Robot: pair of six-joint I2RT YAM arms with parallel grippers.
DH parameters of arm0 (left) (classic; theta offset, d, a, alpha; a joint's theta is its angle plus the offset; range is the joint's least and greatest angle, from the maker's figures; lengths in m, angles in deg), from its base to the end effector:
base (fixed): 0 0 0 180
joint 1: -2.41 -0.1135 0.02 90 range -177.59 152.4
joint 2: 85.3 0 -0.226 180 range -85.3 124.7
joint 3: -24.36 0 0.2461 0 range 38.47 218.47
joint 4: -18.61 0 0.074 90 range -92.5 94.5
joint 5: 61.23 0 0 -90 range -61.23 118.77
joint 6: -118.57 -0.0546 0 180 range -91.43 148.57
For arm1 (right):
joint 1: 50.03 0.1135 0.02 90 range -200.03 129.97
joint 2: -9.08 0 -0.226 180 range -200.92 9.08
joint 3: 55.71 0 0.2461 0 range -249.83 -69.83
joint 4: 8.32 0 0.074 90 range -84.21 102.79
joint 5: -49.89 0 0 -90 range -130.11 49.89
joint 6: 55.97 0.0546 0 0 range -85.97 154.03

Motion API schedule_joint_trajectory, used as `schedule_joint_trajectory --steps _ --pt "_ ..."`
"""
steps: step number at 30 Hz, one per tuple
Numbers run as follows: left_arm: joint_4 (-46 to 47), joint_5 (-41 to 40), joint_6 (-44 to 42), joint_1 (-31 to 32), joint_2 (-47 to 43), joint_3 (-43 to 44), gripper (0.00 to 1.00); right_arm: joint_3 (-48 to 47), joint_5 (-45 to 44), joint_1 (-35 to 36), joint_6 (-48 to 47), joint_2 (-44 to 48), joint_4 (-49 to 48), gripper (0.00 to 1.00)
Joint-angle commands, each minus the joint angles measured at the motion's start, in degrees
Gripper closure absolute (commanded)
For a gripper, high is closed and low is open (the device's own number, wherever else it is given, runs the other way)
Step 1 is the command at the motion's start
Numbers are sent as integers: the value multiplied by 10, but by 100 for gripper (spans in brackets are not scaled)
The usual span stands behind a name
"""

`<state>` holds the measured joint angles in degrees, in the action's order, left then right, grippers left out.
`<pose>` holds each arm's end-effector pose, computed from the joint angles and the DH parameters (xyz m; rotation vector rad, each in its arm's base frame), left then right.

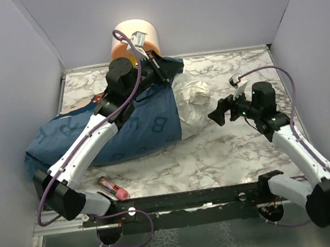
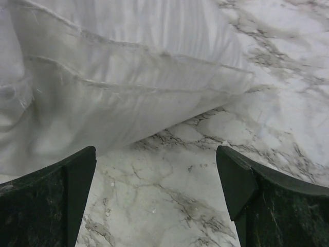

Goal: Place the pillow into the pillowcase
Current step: Stuff the pillow into the pillowcase.

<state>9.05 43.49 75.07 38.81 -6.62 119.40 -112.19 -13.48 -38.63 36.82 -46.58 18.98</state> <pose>0.2636 -0.2116 0.4194 0.0906 1.6069 -1.3417 0.2388 0.0731 0.2489 -0.4456 1.9871 0.6273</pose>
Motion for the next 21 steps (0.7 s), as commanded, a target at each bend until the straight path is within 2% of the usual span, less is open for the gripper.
schedule_joint_trajectory --steps 1,5,8,10,12,14,16,18,21 --pt "66 63 -1 1 30 80 100 -30 111 -2 -3 -92 -134 0" --pt "56 106 12 1 74 131 100 -107 182 4 10 -232 -210 2" --pt "44 129 18 1 97 168 100 -129 224 15 31 -286 -264 9" --pt "38 134 18 0 105 189 100 -132 264 28 45 -290 -278 23" --pt "27 127 14 1 114 215 100 -127 289 58 50 -266 -269 43" --pt "5 109 10 1 128 253 100 -132 259 103 60 -221 -217 69" --pt "-39 78 11 2 152 309 100 -130 215 155 110 -161 -188 85" --pt "-62 61 17 2 178 357 100 -127 163 203 195 -104 -176 95" --pt "-79 32 26 8 221 401 100 -124 102 232 333 -46 -113 99"
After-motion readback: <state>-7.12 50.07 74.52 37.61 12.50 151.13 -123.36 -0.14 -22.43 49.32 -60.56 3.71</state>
